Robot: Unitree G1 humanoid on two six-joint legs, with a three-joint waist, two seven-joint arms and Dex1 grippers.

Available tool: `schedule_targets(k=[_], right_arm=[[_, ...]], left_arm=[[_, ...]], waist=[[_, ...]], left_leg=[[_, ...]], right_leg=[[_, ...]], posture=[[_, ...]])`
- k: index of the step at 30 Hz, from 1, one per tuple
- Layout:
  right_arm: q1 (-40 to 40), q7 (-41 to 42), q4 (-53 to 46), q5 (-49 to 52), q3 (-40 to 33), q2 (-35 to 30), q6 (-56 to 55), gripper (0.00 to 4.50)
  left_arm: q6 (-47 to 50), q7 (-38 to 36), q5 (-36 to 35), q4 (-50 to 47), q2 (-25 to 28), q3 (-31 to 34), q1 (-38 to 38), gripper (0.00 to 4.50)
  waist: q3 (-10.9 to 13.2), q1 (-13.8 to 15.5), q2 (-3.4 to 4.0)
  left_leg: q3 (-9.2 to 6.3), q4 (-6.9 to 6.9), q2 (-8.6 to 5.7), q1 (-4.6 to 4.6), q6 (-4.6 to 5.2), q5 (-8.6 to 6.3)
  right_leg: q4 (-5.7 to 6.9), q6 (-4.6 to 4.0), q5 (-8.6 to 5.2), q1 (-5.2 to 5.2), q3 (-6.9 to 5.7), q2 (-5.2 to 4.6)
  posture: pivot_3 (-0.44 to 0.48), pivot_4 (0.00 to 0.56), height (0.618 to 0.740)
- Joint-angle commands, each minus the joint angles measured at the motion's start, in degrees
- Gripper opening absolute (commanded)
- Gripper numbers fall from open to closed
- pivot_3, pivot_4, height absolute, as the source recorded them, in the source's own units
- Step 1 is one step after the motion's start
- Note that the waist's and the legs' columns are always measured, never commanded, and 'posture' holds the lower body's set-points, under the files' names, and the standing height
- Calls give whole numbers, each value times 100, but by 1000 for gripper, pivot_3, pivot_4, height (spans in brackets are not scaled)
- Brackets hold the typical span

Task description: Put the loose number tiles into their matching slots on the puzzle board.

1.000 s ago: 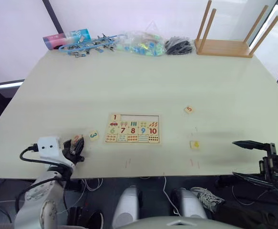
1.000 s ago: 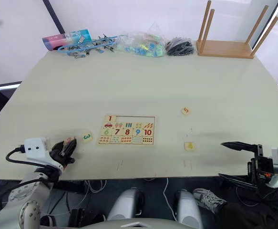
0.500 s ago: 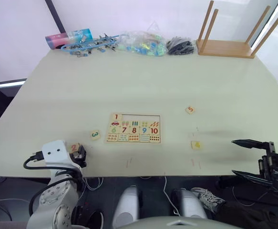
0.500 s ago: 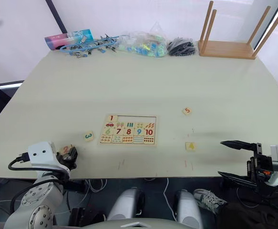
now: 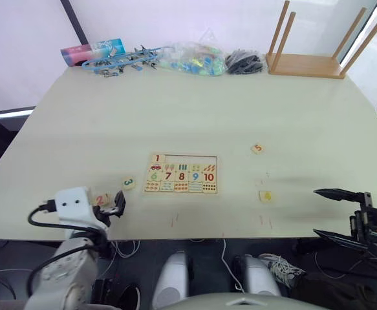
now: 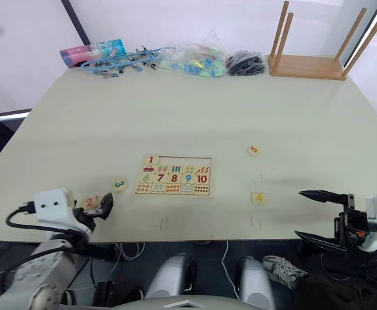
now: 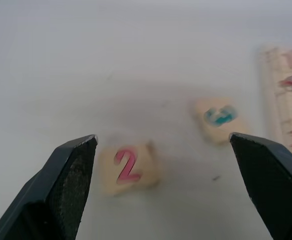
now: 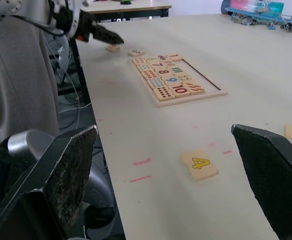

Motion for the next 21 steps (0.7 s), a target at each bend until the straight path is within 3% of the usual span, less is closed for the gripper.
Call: schedule_targets(k=[1, 5, 8, 12, 17, 21], right_arm=[[75, -85, -202, 57, -66, 55, -88, 4500], [188, -176, -314, 62, -111, 90, -109, 4500], [276, -287, -394, 51, -107, 150, -133, 4500], [297, -336, -373, 16, -92, 197, -206, 4500], [291, -347, -304, 6, -96, 211, -291, 4500], [270, -375, -289, -23, -64, 235, -332, 4500]], left_arm=[[-1749, -1929, -135, 1052, 780, 573, 397, 4467], [-3016, -3466, -186, 2650, 1596, 730, 195, 4467], [-3908, -5067, -181, 4388, 2508, 543, -321, 4467], [-4758, -6648, -124, 6076, 3266, 117, -1062, 4467], [-5697, -7931, 57, 7940, 3809, -373, -2226, 4467], [-6211, -8224, -49, 8908, 4296, -1327, -2862, 4467]], waist=[[1, -18, 9], [4, -10, 11], [3, 5, 13], [7, -8, 21], [11, -25, 22], [8, -34, 18]], left_leg=[[3, 0, 0, 0, -6, -4], [6, -2, 12, -3, -3, -8], [11, -2, 22, -4, -1, -9], [24, -3, 34, -4, -1, -10], [30, -10, 34, -8, 3, -12], [31, -14, 40, -8, 1, -14]], right_leg=[[0, 0, 0, -2, 0, -3], [-1, 1, -1, -6, -4, -15], [-1, 2, -1, -10, -12, -18], [-2, 2, -1, -14, -27, -22], [-7, 2, 0, -17, -31, -28], [-8, 1, 0, -17, -41, -26]], posture=[[0, 150, 737], [0, 150, 737], [0, 150, 737], [0, 150, 737], [0, 150, 737], [0, 150, 737]])
